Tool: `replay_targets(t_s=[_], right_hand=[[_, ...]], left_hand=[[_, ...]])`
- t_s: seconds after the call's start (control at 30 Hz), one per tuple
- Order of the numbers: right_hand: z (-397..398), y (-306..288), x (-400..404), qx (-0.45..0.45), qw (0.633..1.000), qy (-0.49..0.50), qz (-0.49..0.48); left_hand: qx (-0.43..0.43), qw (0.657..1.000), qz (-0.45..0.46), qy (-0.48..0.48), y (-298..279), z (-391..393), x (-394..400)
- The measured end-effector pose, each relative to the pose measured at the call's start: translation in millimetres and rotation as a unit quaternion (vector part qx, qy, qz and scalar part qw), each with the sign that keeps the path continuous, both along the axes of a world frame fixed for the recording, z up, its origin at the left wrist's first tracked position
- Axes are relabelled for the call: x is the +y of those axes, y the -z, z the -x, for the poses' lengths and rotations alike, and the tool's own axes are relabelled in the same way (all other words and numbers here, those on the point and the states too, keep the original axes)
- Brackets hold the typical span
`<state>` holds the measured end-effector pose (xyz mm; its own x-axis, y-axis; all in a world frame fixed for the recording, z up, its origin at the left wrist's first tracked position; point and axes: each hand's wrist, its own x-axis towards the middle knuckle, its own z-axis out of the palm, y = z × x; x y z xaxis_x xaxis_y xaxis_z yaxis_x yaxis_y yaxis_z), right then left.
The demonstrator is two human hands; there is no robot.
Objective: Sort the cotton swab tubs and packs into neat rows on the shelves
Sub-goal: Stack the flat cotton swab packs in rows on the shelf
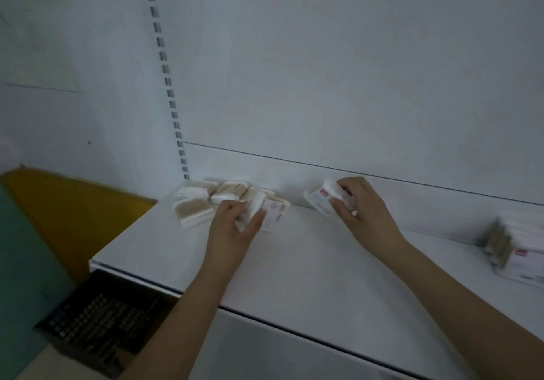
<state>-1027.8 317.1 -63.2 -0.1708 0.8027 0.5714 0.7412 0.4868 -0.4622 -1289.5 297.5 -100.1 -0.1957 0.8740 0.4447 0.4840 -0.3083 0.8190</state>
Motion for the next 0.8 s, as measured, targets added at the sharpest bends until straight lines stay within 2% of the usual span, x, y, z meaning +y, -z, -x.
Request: replay_targets(t_s=[0.17,0.3,0.43,0.53,0.63,0.8], right_hand=[[-61,-12,-40,-0.011,0.999,0.025,0.019],[-119,-15,-80,-0.015,0.995,0.094,0.023],[-186,-27,-123,-0.09,0.982,0.161,0.029],[-235,-39,-149,-0.106,0.969,0.219,0.029],[-277,-49,-165,-0.085,0.961,0.258,0.051],[-322,-47,-168,-0.096,0.96,0.245,0.094]], left_hand=[[0.043,0.994,0.019,0.099,-20,-44,-9],[0.074,0.977,-0.015,0.198,-38,-108,-15],[0.107,0.947,-0.021,0.301,-49,-171,-16],[0.133,0.918,-0.022,0.372,-57,-220,-17],[0.19,0.895,-0.017,0.404,-56,-274,-17],[0.181,0.899,-0.02,0.398,-51,-344,-20]])
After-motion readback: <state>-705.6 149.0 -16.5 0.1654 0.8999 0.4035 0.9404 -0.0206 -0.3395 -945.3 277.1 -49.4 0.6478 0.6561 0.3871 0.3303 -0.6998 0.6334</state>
